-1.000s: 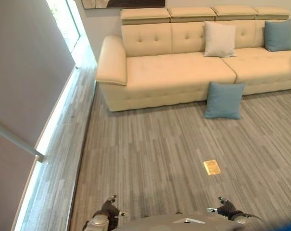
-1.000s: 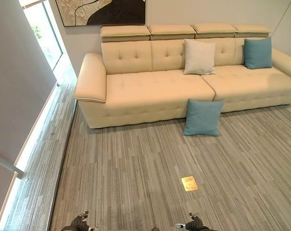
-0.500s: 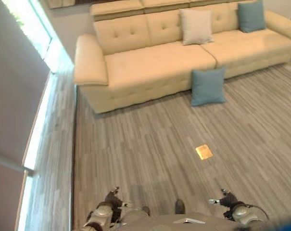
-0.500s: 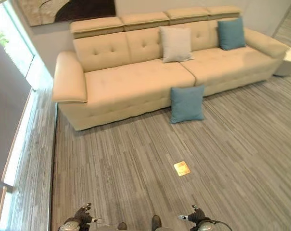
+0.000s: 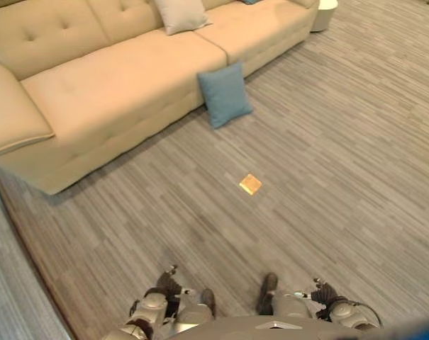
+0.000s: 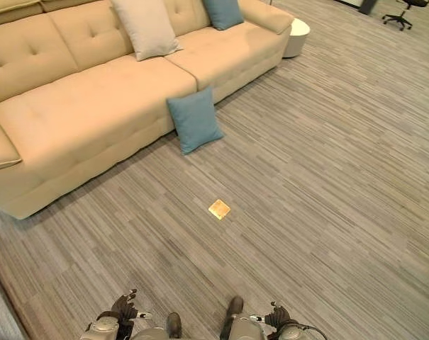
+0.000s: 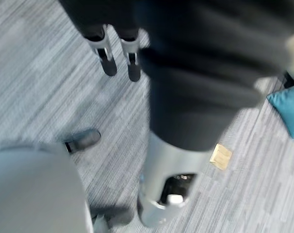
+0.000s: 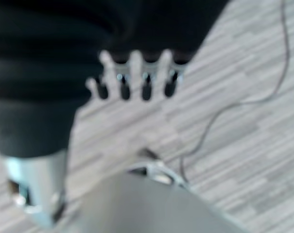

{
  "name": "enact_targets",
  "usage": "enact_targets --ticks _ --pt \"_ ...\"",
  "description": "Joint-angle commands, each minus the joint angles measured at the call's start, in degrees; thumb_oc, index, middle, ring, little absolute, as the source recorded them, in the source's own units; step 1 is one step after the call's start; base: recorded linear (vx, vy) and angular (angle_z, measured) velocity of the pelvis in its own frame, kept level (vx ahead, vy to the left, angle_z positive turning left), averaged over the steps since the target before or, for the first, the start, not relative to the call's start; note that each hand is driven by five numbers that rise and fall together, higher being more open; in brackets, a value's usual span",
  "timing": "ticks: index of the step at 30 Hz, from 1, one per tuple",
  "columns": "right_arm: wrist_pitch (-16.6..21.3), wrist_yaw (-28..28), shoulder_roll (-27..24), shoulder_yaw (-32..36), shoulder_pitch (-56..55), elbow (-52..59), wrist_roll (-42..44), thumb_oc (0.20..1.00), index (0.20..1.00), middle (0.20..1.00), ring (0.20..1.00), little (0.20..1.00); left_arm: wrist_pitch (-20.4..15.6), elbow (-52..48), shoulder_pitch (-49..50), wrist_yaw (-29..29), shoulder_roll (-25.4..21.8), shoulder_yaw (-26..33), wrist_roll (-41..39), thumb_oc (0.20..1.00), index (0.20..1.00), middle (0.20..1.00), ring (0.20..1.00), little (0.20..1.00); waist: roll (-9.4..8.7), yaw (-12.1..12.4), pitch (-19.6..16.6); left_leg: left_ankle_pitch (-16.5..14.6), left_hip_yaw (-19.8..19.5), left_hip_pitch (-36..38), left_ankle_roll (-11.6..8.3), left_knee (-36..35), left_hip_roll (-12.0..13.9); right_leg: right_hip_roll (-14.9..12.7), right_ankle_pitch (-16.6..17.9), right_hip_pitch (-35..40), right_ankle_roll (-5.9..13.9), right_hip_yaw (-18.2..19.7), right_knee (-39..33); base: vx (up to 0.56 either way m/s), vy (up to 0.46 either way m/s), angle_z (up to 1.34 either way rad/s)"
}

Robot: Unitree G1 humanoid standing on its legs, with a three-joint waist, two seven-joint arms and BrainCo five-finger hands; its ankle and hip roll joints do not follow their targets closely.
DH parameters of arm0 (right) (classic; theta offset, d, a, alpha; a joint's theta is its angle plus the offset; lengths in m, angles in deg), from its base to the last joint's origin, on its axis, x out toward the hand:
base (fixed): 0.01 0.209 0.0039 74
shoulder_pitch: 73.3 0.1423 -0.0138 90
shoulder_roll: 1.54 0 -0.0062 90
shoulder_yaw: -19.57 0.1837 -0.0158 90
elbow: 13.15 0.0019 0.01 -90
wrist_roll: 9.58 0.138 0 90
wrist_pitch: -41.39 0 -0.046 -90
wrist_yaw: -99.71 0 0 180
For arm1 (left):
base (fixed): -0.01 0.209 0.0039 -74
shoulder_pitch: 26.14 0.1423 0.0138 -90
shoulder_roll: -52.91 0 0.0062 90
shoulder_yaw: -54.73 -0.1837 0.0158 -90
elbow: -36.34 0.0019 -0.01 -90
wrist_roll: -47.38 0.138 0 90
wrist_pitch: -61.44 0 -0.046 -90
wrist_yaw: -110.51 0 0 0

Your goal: Pick up all the scattered cushions and arrange them neatly on the sofa.

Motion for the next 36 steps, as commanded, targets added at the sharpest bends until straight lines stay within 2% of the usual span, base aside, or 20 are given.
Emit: enact_targets --ticks 1,5,7,8,11,13,14,15,16,19,21,22,24,26,28,29,31,32,34,36 --pt "0.7 0.6 -2.4 -1.3 2.1 -1.2 -0.2 1.000 1.000 1.000 1.000 1.000 -0.3 2.7 -1.3 -0.2 1.1 1.1 1.7 1.000 1.000 1.000 1.000 1.000 -1.50 1.8 -2.2 -7.7 -6.3 -1.8 -1.23 2.2 -2.3 1.9 0.6 3.7 -0.88 -0.4 -10.7 0.12 -0.208 -0.65" --pt "0.9 0.6 -2.7 -1.5 2.0 -1.4 -0.1 1.000 1.000 1.000 1.000 1.000 -0.4 2.9 -1.4 -0.4 1.3 1.2 1.1 1.000 1.000 1.000 1.000 1.000 -1.81 1.7 -2.6 -8.9 -6.2 -1.1 -2.23 4.4 -1.1 3.7 0.8 5.2 -1.24 1.3 -13.7 0.14 -0.197 -0.33" --pt "1.4 0.7 -3.3 -1.7 2.0 -0.6 0.9 1.000 1.000 1.000 1.000 1.000 -0.6 2.3 -1.7 -0.3 1.7 0.6 0.6 1.000 1.000 1.000 1.000 1.000 -2.35 1.5 -1.2 -11.3 -6.2 -3.1 -3.27 15.2 0.9 4.7 0.1 7.6 -2.68 2.6 -14.9 0.15 -0.282 -0.20" --pt "1.4 0.7 -3.3 -1.7 2.1 -0.6 0.9 1.000 1.000 1.000 1.000 1.000 -0.6 2.3 -1.7 -0.3 1.7 0.6 0.6 1.000 1.000 1.000 1.000 1.000 -2.47 1.4 -1.3 -11.1 -6.3 -3.4 -3.25 15.2 0.8 4.6 0.1 7.4 -2.69 2.5 -14.9 0.04 -0.175 -0.07" --pt "1.4 1.2 -4.2 -1.5 2.5 -0.3 2.2 1.000 1.000 1.000 1.000 1.000 -0.5 1.9 -2.7 0.1 2.6 -0.4 -0.4 1.000 1.000 1.000 1.000 1.000 -2.45 1.7 1.1 -6.9 -5.7 -11.3 -5.34 32.2 5.1 5.7 -1.2 10.2 -5.09 2.4 -15.6 0.03 -0.214 -0.06" --pt "1.4 1.2 -4.6 -1.9 2.7 0.3 2.5 1.000 1.000 1.000 1.000 1.000 -0.6 1.8 -2.8 0.3 2.5 -0.8 -0.6 1.000 1.000 1.000 1.000 1.000 -2.88 2.2 1.6 -6.3 -6.7 -15.3 -4.84 34.7 4.1 6.0 -2.0 11.1 -5.53 3.0 -15.9 0.08 -0.125 -0.02" --pt "1.4 1.2 -4.6 -1.9 2.7 0.3 2.5 1.000 1.000 1.000 1.000 1.000 -0.6 1.8 -2.8 0.3 2.5 -0.8 -0.6 1.000 1.000 1.000 1.000 1.000 -2.87 2.2 1.6 -6.3 -6.7 -15.3 -4.84 34.7 4.2 6.0 -2.0 11.1 -5.53 3.0 -15.9 0.14 -0.077 -0.05" --pt "1.5 1.3 -4.8 -2.0 2.6 0.5 2.6 1.000 1.000 1.000 1.000 1.000 -0.5 1.8 -2.8 0.2 2.4 -0.9 -0.7 1.000 1.000 1.000 1.000 1.000 -3.32 3.0 1.5 -7.3 -6.6 -17.8 -4.17 31.7 1.9 6.2 -2.6 12.1 -5.22 3.6 -16.4 0.18 -0.062 -0.05" --pt "1.5 1.3 -4.9 -2.1 2.4 0.5 2.5 1.000 1.000 1.000 1.000 1.000 -0.5 1.8 -2.6 0.2 2.2 -0.8 -0.6 1.000 1.000 1.000 1.000 1.000 -3.31 3.2 1.4 -7.3 -5.9 -17.6 -3.71 27.7 1.2 6.5 -3.1 12.6 -5.01 3.7 -16.5 0.27 -0.078 0.03" --pt "1.5 1.3 -5.1 -2.0 2.9 0.2 2.5 1.000 1.000 1.000 1.000 1.000 -0.1 2.6 -2.3 0.1 2.2 -0.4 0.3 1.000 1.000 1.000 1.000 1.000 -3.01 4.4 0.5 -4.2 -5.8 -18.8 -3.11 19.6 -1.1 7.8 -4.3 14.0 -4.72 4.3 -16.8 0.21 -0.026 -0.10" --pt "1.6 1.5 -4.9 -2.4 3.3 0.3 2.5 1.000 1.000 1.000 1.000 1.000 -0.1 2.9 -2.0 -0.1 2.1 -0.3 0.5 1.000 1.000 1.000 1.000 1.000 -2.93 5.3 0.0 -2.4 -6.6 -20.6 -3.16 17.7 -3.0 8.9 -4.9 14.9 -4.78 5.4 -16.9 0.29 -0.027 -0.13" --pt "1.6 1.3 -4.4 -3.2 3.8 0.5 2.4 1.000 1.000 1.000 1.000 1.000 -0.2 2.8 -1.3 -0.2 1.6 0.3 0.0 1.000 1.000 1.000 1.000 1.000 -2.95 6.9 -0.3 -1.7 -6.6 -21.4 -3.00 17.5 -4.2 9.9 -5.8 16.5 -4.62 7.4 -16.9 0.35 0.021 -0.37" --pt "1.5 0.9 -3.9 -3.8 4.1 0.3 1.4 1.000 1.000 1.000 1.000 1.000 0.0 3.1 -0.2 -0.5 1.3 1.5 -0.2 1.000 1.000 1.000 1.000 1.000 -3.14 8.2 -2.2 -2.3 -8.7 -18.0 -1.07 14.0 -5.9 9.8 -7.0 17.4 -4.21 9.3 -16.0 0.41 0.088 -0.77" --pt "1.5 0.9 -3.5 -3.8 4.2 0.4 1.2 1.000 1.000 1.000 1.000 1.000 0.1 3.3 0.0 -0.5 1.1 1.7 -0.4 1.000 1.000 1.000 1.000 1.000 -3.43 8.5 -2.6 -2.5 -9.3 -17.6 -0.70 13.9 -6.2 9.5 -7.3 17.0 -4.00 9.6 -14.2 0.25 0.067 -0.81" --pt "1.4 0.3 -3.1 -3.8 4.0 0.1 0.4 1.000 1.000 1.000 1.000 1.000 0.3 3.4 0.3 -0.6 0.8 2.5 -0.8 1.000 1.000 1.000 1.000 1.000 -3.75 9.5 -3.3 -3.6 -9.0 -15.5 0.52 13.1 -6.6 8.2 -7.3 16.5 -2.12 9.5 -8.5 0.29 0.113 -0.42" --pt "1.4 -0.1 -3.0 -3.8 4.0 0.0 -0.2 1.000 1.000 1.000 1.000 1.000 0.4 3.4 0.3 -0.7 0.6 2.6 -0.9 1.000 1.000 1.000 1.000 1.000 -3.73 9.6 -3.4 -4.0 -9.0 -14.5 1.22 12.7 -6.6 6.8 -5.2 14.4 -0.31 9.1 -3.4 0.27 0.129 -0.31" --pt "1.1 -0.3 -3.2 -3.9 4.4 0.4 -0.8 1.000 1.000 1.000 1.000 1.000 0.4 2.2 -0.1 -0.4 0.1 2.5 -0.8 1.000 1.000 1.000 1.000 1.000 -3.02 8.6 -2.0 -5.1 -10.4 -11.8 2.53 12.7 -6.6 4.8 1.1 8.6 3.14 9.6 9.8 0.20 0.124 -0.18" --pt "1.0 -0.4 -3.5 -3.6 4.8 0.8 -0.7 1.000 1.000 1.000 1.000 1.000 0.4 1.9 -0.6 -0.3 -0.2 2.2 -1.0 1.000 1.000 1.000 1.000 1.000 -2.01 7.5 -1.3 -5.7 -11.3 -10.4 2.94 12.6 -6.2 4.2 2.9 5.0 3.74 9.2 15.3 0.16 0.101 0.18" --pt "1.0 -0.1 -4.0 -3.2 5.4 0.7 -0.8 1.000 1.000 1.000 1.000 1.000 0.3 1.8 -1.2 -0.1 -0.2 1.7 -1.4 1.000 1.000 1.000 1.000 1.000 -0.86 6.1 -0.7 -7.0 -12.9 -7.6 3.30 11.3 -5.8 2.8 2.0 0.4 2.35 7.4 16.4 0.24 0.041 0.70" --pt "1.1 0.0 -4.4 -3.2 5.3 0.7 -0.7 1.000 1.000 1.000 1.000 1.000 -0.1 1.3 -1.9 -0.1 0.0 1.7 -2.6 1.000 1.000 1.000 1.000 1.000 -0.58 4.8 0.2 -8.9 -15.3 -4.3 3.24 10.2 -6.3 2.1 0.1 -2.3 0.34 6.4 10.4 0.34 -0.056 0.48"
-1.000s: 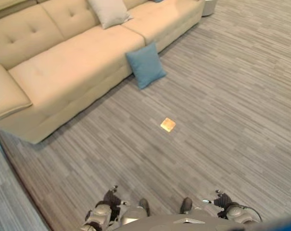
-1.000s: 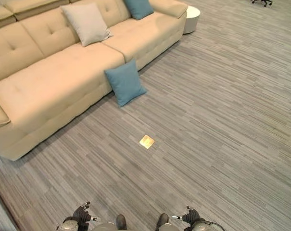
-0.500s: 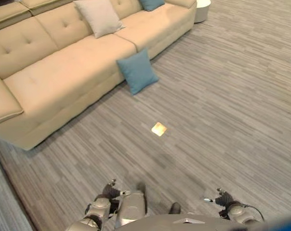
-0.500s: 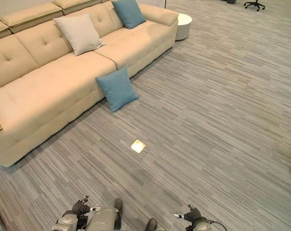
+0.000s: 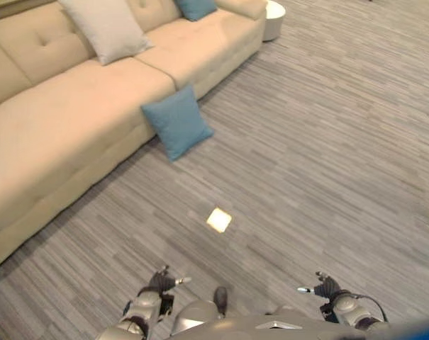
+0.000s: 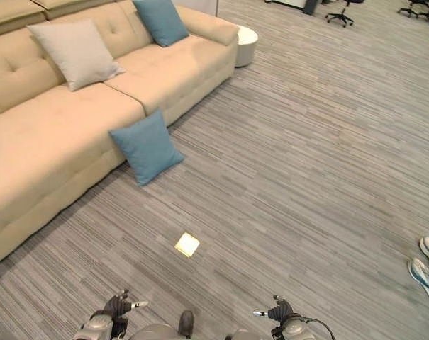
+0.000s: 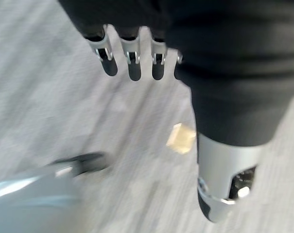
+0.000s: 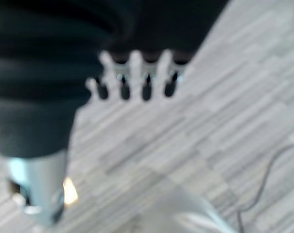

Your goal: Pick up all the scattered cushions and arrange them neatly on the sofa.

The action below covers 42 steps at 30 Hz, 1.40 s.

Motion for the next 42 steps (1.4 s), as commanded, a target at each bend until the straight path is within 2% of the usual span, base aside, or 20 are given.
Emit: enact_targets --ticks 1,5,8,10,13,15,18,19,20,22,24,27,30,31,35,36,37,39,41,42 --pt "0.9 0.4 -2.7 -0.5 2.8 0.8 -1.0 1.000 1.000 1.000 1.000 1.000 -0.8 -0.1 0.5 -0.1 0.7 0.6 -1.6 1.000 1.000 1.000 1.000 1.000 -0.20 0.8 1.7 -10.3 -4.5 -1.2 -0.56 7.5 0.0 2.4 10.3 4.0 -3.06 -1.8 -26.0 0.34 -0.105 0.08" --pt "0.7 0.5 -3.0 -0.5 3.5 0.9 -0.9 1.000 1.000 1.000 1.000 1.000 -1.5 0.7 -0.6 0.2 1.0 0.3 -1.5 1.000 1.000 1.000 1.000 1.000 -0.74 -1.2 2.2 -12.9 -7.5 4.1 -2.20 5.1 0.0 2.3 15.7 0.4 -1.40 0.3 -42.2 0.36 -0.130 0.36" --pt "0.8 0.4 -3.1 -0.5 2.8 0.9 -1.2 1.000 1.000 1.000 1.000 1.000 -1.6 1.7 -0.3 0.2 1.1 0.1 -0.8 1.000 1.000 1.000 1.000 1.000 -1.17 -1.9 1.4 -15.5 -9.7 6.9 -3.08 5.5 0.4 1.8 17.7 0.2 -0.87 1.4 -43.9 0.44 -0.193 0.49" --pt "1.0 0.0 -3.1 -0.7 1.7 1.4 -1.5 1.000 1.000 1.000 1.000 1.000 -1.4 2.3 0.8 0.0 1.5 -0.2 0.4 1.000 1.000 1.000 1.000 1.000 -1.51 -2.4 -0.2 -17.6 -10.8 9.0 -4.05 6.8 1.8 2.5 17.7 1.4 -2.17 2.2 -42.8 0.45 -0.243 0.45" --pt "1.3 0.0 -3.0 -1.1 0.7 1.6 -1.1 1.000 1.000 1.000 1.000 1.000 -1.3 2.6 1.8 0.1 2.0 -0.3 0.1 1.000 1.000 1.000 1.000 1.000 -1.45 -2.1 -0.4 -12.4 -10.4 5.1 -7.27 17.7 4.5 3.7 16.4 4.5 -4.40 1.4 -42.2 0.23 -0.239 0.43" --pt "1.6 0.8 -3.8 -1.1 0.8 2.1 0.7 1.000 1.000 1.000 1.000 1.000 -1.2 1.2 1.1 0.1 2.4 -1.4 -0.5 1.000 1.000 1.000 1.000 1.000 -2.65 -1.2 1.9 -4.6 -6.7 -5.3 -8.49 36.0 6.4 4.7 13.7 9.5 -7.56 -0.3 -44.4 0.12 -0.352 0.18" --pt "1.5 0.8 -3.9 -1.3 0.6 1.7 1.1 1.000 1.000 1.000 1.000 1.000 -1.1 0.9 0.7 0.2 2.5 -1.8 -0.9 1.000 1.000 1.000 1.000 1.000 -3.04 -0.5 3.0 -5.7 -3.1 -10.1 -7.78 38.7 7.7 5.0 11.7 12.1 -8.39 -1.8 -45.0 0.10 -0.196 0.36" --pt "1.4 0.8 -4.0 -1.1 0.5 1.4 1.3 1.000 1.000 1.000 1.000 1.000 -1.1 0.8 0.5 0.0 2.7 -1.9 -0.9 1.000 1.000 1.000 1.000 1.000 -3.09 -0.3 3.2 -6.2 -1.8 -11.9 -7.61 38.3 7.9 5.0 11.0 13.0 -8.52 -2.1 -45.2 0.25 -0.153 0.25" --pt "1.7 0.7 -4.2 -0.9 0.2 1.3 1.5 1.000 1.000 1.000 1.000 1.000 -1.1 1.0 0.4 0.0 2.7 -2.2 -0.3 1.000 1.000 1.000 1.000 1.000 -3.22 0.4 3.7 -8.2 0.2 -14.3 -7.07 32.6 6.7 5.6 9.9 15.2 -8.28 -2.8 -46.0 0.19 -0.086 0.18" --pt "1.8 0.9 -4.0 -0.8 0.0 1.4 1.6 1.000 1.000 1.000 1.000 1.000 -1.1 1.1 0.3 0.0 2.6 -2.3 0.0 1.000 1.000 1.000 1.000 1.000 -3.57 0.3 3.5 -8.0 1.7 -15.1 -7.00 29.4 6.4 5.5 9.4 15.7 -8.01 -3.5 -46.3 0.22 -0.070 0.14" --pt "1.7 1.0 -3.9 -0.2 -0.6 1.2 2.2 1.000 1.000 1.000 1.000 1.000 -1.0 0.6 -0.1 0.1 2.2 -2.5 0.9 1.000 1.000 1.000 1.000 1.000 -2.63 -0.3 2.8 -5.5 10.0 -17.6 -7.65 20.4 8.5 7.6 7.2 19.2 -7.74 -5.5 -48.2 0.27 -0.051 0.28" --pt "1.6 1.1 -3.5 0.0 -0.9 0.6 2.2 1.000 1.000 1.000 1.000 1.000 -0.8 1.0 0.1 -0.1 2.0 -1.8 1.4 1.000 1.000 1.000 1.000 1.000 -2.04 0.4 1.8 -1.6 13.0 -17.0 -8.01 13.5 7.2 9.1 6.0 21.6 -7.55 -5.5 -49.3 0.28 0.042 0.69" --pt "1.5 0.7 -2.9 -0.2 -1.1 0.5 1.8 1.000 1.000 1.000 1.000 1.000 -0.5 1.8 0.8 -0.3 1.8 -0.9 1.5 1.000 1.000 1.000 1.000 1.000 -2.28 0.6 0.7 -2.2 12.9 -13.9 -6.99 8.9 5.9 9.1 5.2 22.6 -7.04 -5.4 -49.0 0.28 0.100 0.00" --pt "1.5 0.4 -2.5 -0.1 -1.7 0.3 1.1 1.000 1.000 1.000 1.000 1.000 -0.3 2.1 1.7 -0.6 1.5 -0.1 1.6 1.000 1.000 1.000 1.000 1.000 -2.72 1.1 -0.7 -1.4 12.4 -12.7 -5.47 7.8 5.0 8.9 4.7 22.6 -6.80 -5.8 -47.8 0.23 0.104 -0.10" --pt "1.6 -0.2 -2.0 0.0 -1.8 0.5 0.6 1.000 1.000 1.000 1.000 1.000 -0.3 2.3 2.3 -0.8 1.2 0.5 1.2 1.000 1.000 1.000 1.000 1.000 -3.70 2.4 -1.9 -2.9 11.9 -11.3 -4.39 7.8 3.9 7.2 4.2 22.8 -5.14 -6.1 -43.2 0.30 0.149 -0.02" --pt "1.5 -0.6 -1.9 0.1 -1.9 0.8 0.0 1.000 1.000 1.000 1.000 1.000 -0.2 2.2 2.5 -0.7 0.8 0.5 1.5 1.000 1.000 1.000 1.000 1.000 -3.45 2.2 -1.8 -4.2 11.0 -8.6 -2.84 6.6 3.0 4.3 6.7 19.9 -2.70 -6.4 -33.0 0.16 0.129 0.11" --pt "1.5 -0.6 -1.9 0.1 -1.9 0.8 0.0 1.000 1.000 1.000 1.000 1.000 -0.2 2.2 2.5 -0.7 0.8 0.5 1.5 1.000 1.000 1.000 1.000 1.000 -3.48 2.2 -1.8 -4.2 11.0 -8.5 -2.82 6.6 2.9 4.3 6.6 19.8 -2.66 -6.4 -32.8 0.23 0.194 0.01" --pt "1.3 -0.7 -1.9 0.3 -1.4 1.3 -0.1 1.000 1.000 1.000 1.000 1.000 -0.1 1.8 2.2 -0.5 0.7 0.2 1.9 1.000 1.000 1.000 1.000 1.000 -2.52 1.1 -0.8 -5.2 9.3 -5.7 -1.25 5.6 2.2 1.8 11.2 15.2 -0.51 -5.8 -21.8 0.16 0.143 0.27" --pt "1.3 -0.6 -1.8 0.8 -1.0 1.1 0.1 1.000 1.000 1.000 1.000 1.000 -0.1 1.8 2.1 -0.7 0.6 -0.3 1.9 1.000 1.000 1.000 1.000 1.000 -0.68 -0.3 -0.1 -6.0 6.9 -2.0 -1.03 3.2 2.5 0.7 12.6 9.4 -1.64 -5.4 -16.9 0.25 0.092 0.70" --pt "1.3 -0.6 -1.8 0.8 -1.0 1.1 0.1 1.000 1.000 1.000 1.000 1.000 -0.1 1.8 2.1 -0.7 0.6 -0.3 1.8 1.000 1.000 1.000 1.000 1.000 -0.82 -0.4 0.2 -6.0 6.7 -1.7 -0.96 3.1 2.3 0.4 12.2 9.6 -1.52 -5.4 -16.4 0.26 0.005 0.46"
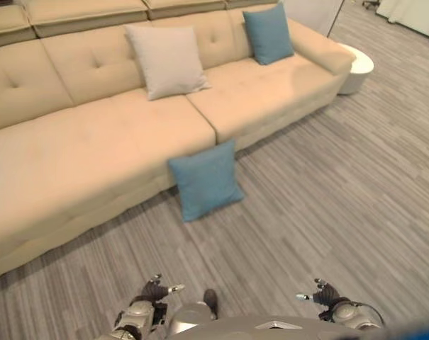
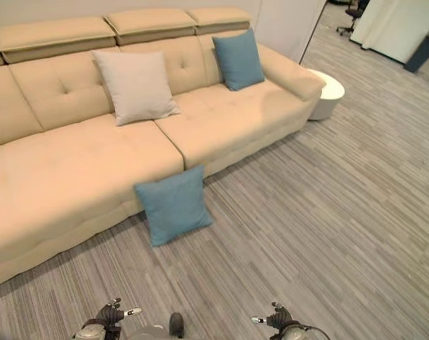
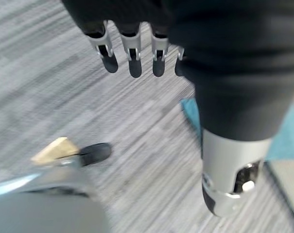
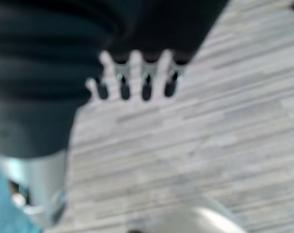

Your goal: Pick up all the scattered cushions and arrange them neatly on the sofa.

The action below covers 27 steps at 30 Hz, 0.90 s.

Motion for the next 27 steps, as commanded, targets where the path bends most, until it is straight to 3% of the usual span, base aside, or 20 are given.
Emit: enact_targets --ticks 1,3,4,5,6,9,10,11,12,14,16,17,18,19,20,22,27 --pt "0.9 0.3 -2.6 0.5 1.9 0.7 -0.1 1.000 1.000 1.000 1.000 1.000 -0.7 1.3 -0.8 -0.7 1.7 -0.8 2.7 1.000 1.000 1.000 1.000 1.000 2.40 0.5 1.5 -10.3 -3.8 -0.7 -3.14 4.1 1.1 3.2 8.7 -1.6 -2.74 -1.1 -16.2 0.25 -0.067 0.50" --pt "0.8 0.4 -2.7 0.2 2.3 1.1 0.1 1.000 1.000 1.000 1.000 1.000 -0.8 1.4 -1.3 -0.9 1.8 -1.2 2.8 1.000 1.000 1.000 1.000 1.000 2.20 -0.4 2.6 -12.4 -5.5 1.8 -3.84 4.2 0.7 2.5 8.8 -3.2 -3.22 -0.9 -27.2 0.42 -0.157 0.59" --pt "0.5 0.3 -2.5 0.1 2.6 1.4 0.0 1.000 1.000 1.000 1.000 1.000 -1.1 1.9 -1.6 -0.8 2.0 -1.4 2.9 1.000 1.000 1.000 1.000 1.000 1.64 -1.4 2.8 -14.1 -8.2 3.7 -4.49 4.5 0.3 3.2 11.1 -5.2 -2.11 2.1 -36.0 0.42 -0.188 0.59" --pt "0.4 0.3 -2.5 0.1 2.6 1.3 -0.1 1.000 1.000 1.000 1.000 1.000 -1.3 2.0 -1.8 -0.7 2.1 -1.4 2.9 1.000 1.000 1.000 1.000 1.000 1.41 -1.9 2.9 -14.7 -9.4 3.9 -4.58 5.0 0.1 3.6 12.5 -6.0 -1.50 4.4 -38.6 0.54 -0.226 0.40" --pt "0.3 0.1 -2.5 0.1 2.7 1.4 -0.2 1.000 1.000 1.000 1.000 1.000 -1.4 2.4 -2.1 -0.5 2.1 -1.6 3.0 1.000 1.000 1.000 1.000 1.000 0.94 -2.6 2.7 -15.8 -11.3 5.2 -5.11 5.0 0.3 4.5 13.6 -7.0 -0.88 7.7 -40.4 0.30 -0.124 0.43" --pt "0.3 0.0 -2.6 0.0 2.3 1.3 -0.2 1.000 1.000 1.000 1.000 1.000 -1.5 2.8 -2.0 -0.5 2.1 -1.5 3.4 1.000 1.000 1.000 1.000 1.000 0.61 -2.7 2.4 -16.6 -11.9 5.9 -5.45 4.9 0.4 4.7 13.9 -5.7 -0.96 8.3 -41.5 0.26 -0.150 0.55" --pt "0.5 -0.2 -2.6 0.4 1.1 1.5 0.3 1.000 1.000 1.000 1.000 1.000 -1.5 3.0 -1.3 -0.4 2.5 -1.3 2.9 1.000 1.000 1.000 1.000 1.000 -0.05 -2.9 1.0 -17.8 -13.2 6.8 -7.27 6.3 2.1 4.8 13.8 -4.5 -1.99 7.4 -39.6 0.31 -0.216 0.74" --pt "0.5 -0.2 -2.6 0.4 1.1 1.5 0.3 1.000 1.000 1.000 1.000 1.000 -1.5 3.0 -1.3 -0.4 2.5 -1.3 2.9 1.000 1.000 1.000 1.000 1.000 -0.02 -3.0 0.9 -17.8 -13.3 6.8 -7.29 6.4 2.1 4.8 13.8 -4.4 -1.99 7.3 -39.6 0.48 -0.404 0.82" --pt "1.1 -0.1 -2.8 1.1 0.0 1.8 1.4 1.000 1.000 1.000 1.000 1.000 -1.6 3.0 -1.0 -0.4 2.6 -1.3 2.7 1.000 1.000 1.000 1.000 1.000 -0.28 -3.5 0.3 -17.9 -12.1 6.2 -9.50 9.0 4.6 5.1 12.0 -2.6 -3.02 5.5 -39.4 0.22 -0.269 0.72" --pt "1.3 0.0 -3.0 1.1 -0.4 1.7 1.9 1.000 1.000 1.000 1.000 1.000 -1.6 2.9 -1.1 -0.4 2.6 -1.6 2.5 1.000 1.000 1.000 1.000 1.000 -0.33 -3.8 0.3 -17.1 -11.9 4.6 -10.55 12.6 5.6 5.6 11.1 -1.2 -3.87 4.5 -40.1 0.14 -0.225 0.82" --pt "1.5 0.6 -3.3 1.0 -0.1 2.2 3.0 1.000 1.000 1.000 1.000 1.000 -1.6 1.7 -2.5 -0.1 2.9 -2.4 1.2 1.000 1.000 1.000 1.000 1.000 -1.53 -3.8 2.3 -13.4 -9.4 -4.9 -11.34 27.0 7.7 5.9 9.0 1.9 -6.30 2.1 -41.0 0.02 -0.239 0.89" --pt "1.5 0.6 -3.3 1.0 -0.1 2.2 3.0 1.000 1.000 1.000 1.000 1.000 -1.6 1.7 -2.5 -0.1 2.9 -2.4 1.2 1.000 1.000 1.000 1.000 1.000 -1.48 -3.8 2.3 -13.5 -9.5 -5.1 -11.35 27.4 7.7 5.9 9.0 1.8 -6.32 2.0 -41.0 0.02 -0.214 0.73" --pt "1.5 0.7 -3.5 1.1 -0.3 2.1 3.4 1.000 1.000 1.000 1.000 1.000 -1.6 1.2 -3.0 0.1 3.2 -2.9 1.2 1.000 1.000 1.000 1.000 1.000 -1.70 -4.1 3.1 -14.2 -4.3 -7.5 -10.24 26.0 9.3 5.7 7.5 3.1 -7.02 -0.3 -41.0 0.06 -0.076 0.52" --pt "1.5 0.7 -3.6 1.4 -0.5 2.1 3.5 1.000 1.000 1.000 1.000 1.000 -1.6 1.1 -3.0 0.1 3.3 -3.1 1.5 1.000 1.000 1.000 1.000 1.000 -1.47 -4.2 3.2 -15.1 -1.7 -7.4 -9.80 23.3 9.9 5.6 6.8 3.8 -6.87 -1.3 -41.1 0.06 -0.076 0.70" --pt "1.5 0.7 -3.6 1.4 -0.5 2.1 3.5 1.000 1.000 1.000 1.000 1.000 -1.6 1.1 -3.0 0.1 3.3 -3.1 1.5 1.000 1.000 1.000 1.000 1.000 -1.49 -4.2 3.3 -15.1 -1.7 -7.4 -9.79 23.2 9.9 5.6 6.8 3.9 -6.86 -1.3 -41.1 0.05 0.002 0.75" --pt "1.5 0.8 -3.8 2.1 -1.1 2.2 3.5 1.000 1.000 1.000 1.000 1.000 -1.5 1.1 -2.7 0.0 3.6 -3.4 2.8 1.000 1.000 1.000 1.000 1.000 -0.59 -4.8 2.5 -13.6 3.1 -8.6 -10.11 16.7 9.7 6.5 4.9 5.7 -6.40 -2.7 -41.7 0.18 0.042 0.67" --pt "1.5 0.8 -3.6 1.6 -1.1 2.2 2.9 1.000 1.000 1.000 1.000 1.000 -1.4 1.1 -2.5 -0.3 3.2 -2.9 2.4 1.000 1.000 1.000 1.000 1.000 -1.15 -3.8 2.7 -9.1 3.1 -12.7 -10.33 15.7 8.6 6.7 4.6 6.8 -6.75 -2.6 -41.7 0.13 0.068 0.18"
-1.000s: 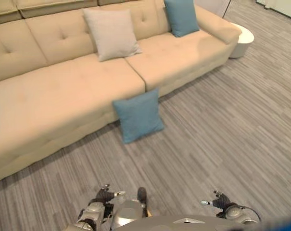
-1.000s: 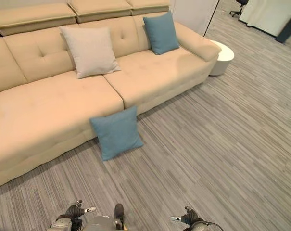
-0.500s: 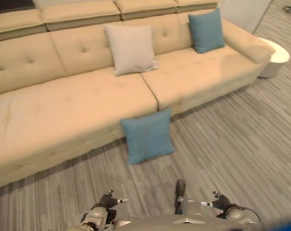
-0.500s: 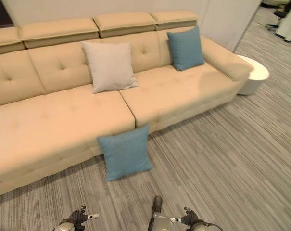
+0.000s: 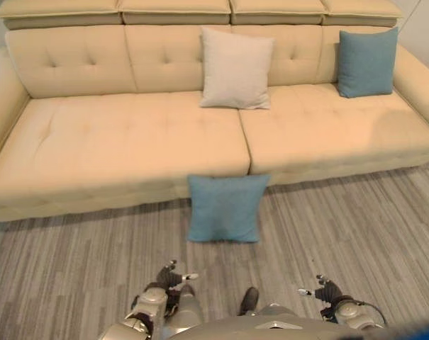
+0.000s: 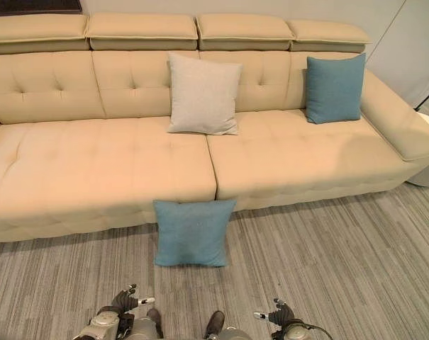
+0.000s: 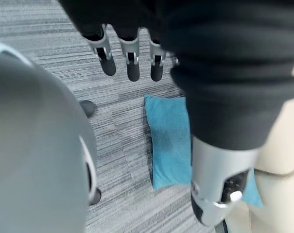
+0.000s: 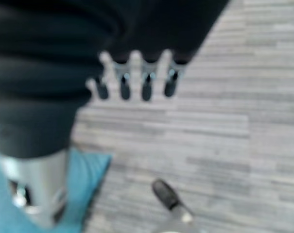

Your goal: Pick up all the scattered cushions and arrange them neatly on the sofa.

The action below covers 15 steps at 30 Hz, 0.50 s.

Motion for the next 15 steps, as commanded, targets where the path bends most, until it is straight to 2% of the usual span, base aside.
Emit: enact_targets --ticks 1,2,4,6,9,12,14,15 --pt "0.7 0.5 -2.4 -0.9 0.8 -0.1 0.4 1.000 1.000 1.000 1.000 1.000 -0.3 1.1 0.7 -0.5 0.4 -1.3 0.3 1.000 1.000 1.000 1.000 1.000 -0.87 1.7 -0.1 -1.1 -2.6 -1.7 2.20 3.5 -2.6 -3.0 -5.3 -1.0 4.62 6.8 5.9 0.06 0.055 -0.22" --pt "0.7 0.5 -2.4 -0.9 0.8 0.0 0.4 1.000 1.000 1.000 1.000 1.000 -0.3 1.1 0.7 -0.5 0.4 -1.3 0.3 1.000 1.000 1.000 1.000 1.000 -0.88 1.7 -0.1 -1.0 -2.6 -1.6 2.20 3.4 -2.6 -3.0 -5.3 -0.9 4.63 6.8 5.9 0.18 0.172 -0.24" --pt "0.7 -0.1 -1.9 -0.8 0.5 -0.2 -0.7 1.000 1.000 1.000 1.000 1.000 0.0 2.7 2.2 -0.8 0.0 -0.1 0.9 1.000 1.000 1.000 1.000 1.000 -0.97 2.5 -1.7 -1.4 -4.5 2.1 3.22 -2.0 -4.9 -3.9 -5.0 -0.2 6.26 7.3 6.0 0.25 0.255 -0.14" --pt "0.7 -0.2 -1.7 -0.9 0.6 -0.1 -1.0 1.000 1.000 1.000 1.000 1.000 0.0 2.9 2.3 -0.9 -0.2 0.1 0.9 1.000 1.000 1.000 1.000 1.000 -1.07 2.8 -1.8 -1.6 -4.6 3.0 3.72 -2.7 -5.4 -4.4 -5.1 -0.4 6.68 7.6 7.1 0.12 0.161 -0.06" --pt "0.5 -0.7 -1.0 -1.4 1.6 0.3 -1.4 1.000 1.000 1.000 1.000 1.000 0.1 2.8 2.4 -1.1 -1.6 1.3 0.3 1.000 1.000 1.000 1.000 1.000 -0.86 3.8 -1.4 -3.1 -4.4 5.0 5.67 -2.9 -6.3 -7.3 -4.9 -3.3 8.14 8.0 15.4 0.10 0.211 -0.14" --pt "0.6 -1.1 -0.6 -1.7 2.2 0.9 -1.5 1.000 1.000 1.000 1.000 1.000 0.2 3.0 2.2 -1.1 -2.8 1.7 0.3 1.000 1.000 1.000 1.000 1.000 -0.62 3.4 -0.3 -4.2 -5.2 7.3 6.97 -3.2 -6.9 -8.9 -1.9 -7.5 9.30 9.5 23.1 0.13 0.132 -0.26" --pt "0.7 -1.0 -0.7 -2.0 2.4 1.6 -1.6 1.000 1.000 1.000 1.000 1.000 0.0 2.8 2.3 -1.1 -3.2 1.5 0.5 1.000 1.000 1.000 1.000 1.000 -0.07 2.6 0.1 -4.5 -6.2 9.1 7.14 -4.4 -7.2 -8.1 -1.4 -10.2 8.62 10.7 22.7 0.18 0.052 0.09" --pt "0.7 -0.8 -0.9 -2.0 2.5 1.9 -1.5 1.000 1.000 1.000 1.000 1.000 -0.1 2.5 2.1 -1.1 -3.2 1.2 0.7 1.000 1.000 1.000 1.000 1.000 0.12 2.0 0.4 -4.8 -7.0 10.0 7.01 -4.9 -7.5 -7.9 -0.7 -11.5 8.61 10.5 19.0 0.10 -0.011 0.16"
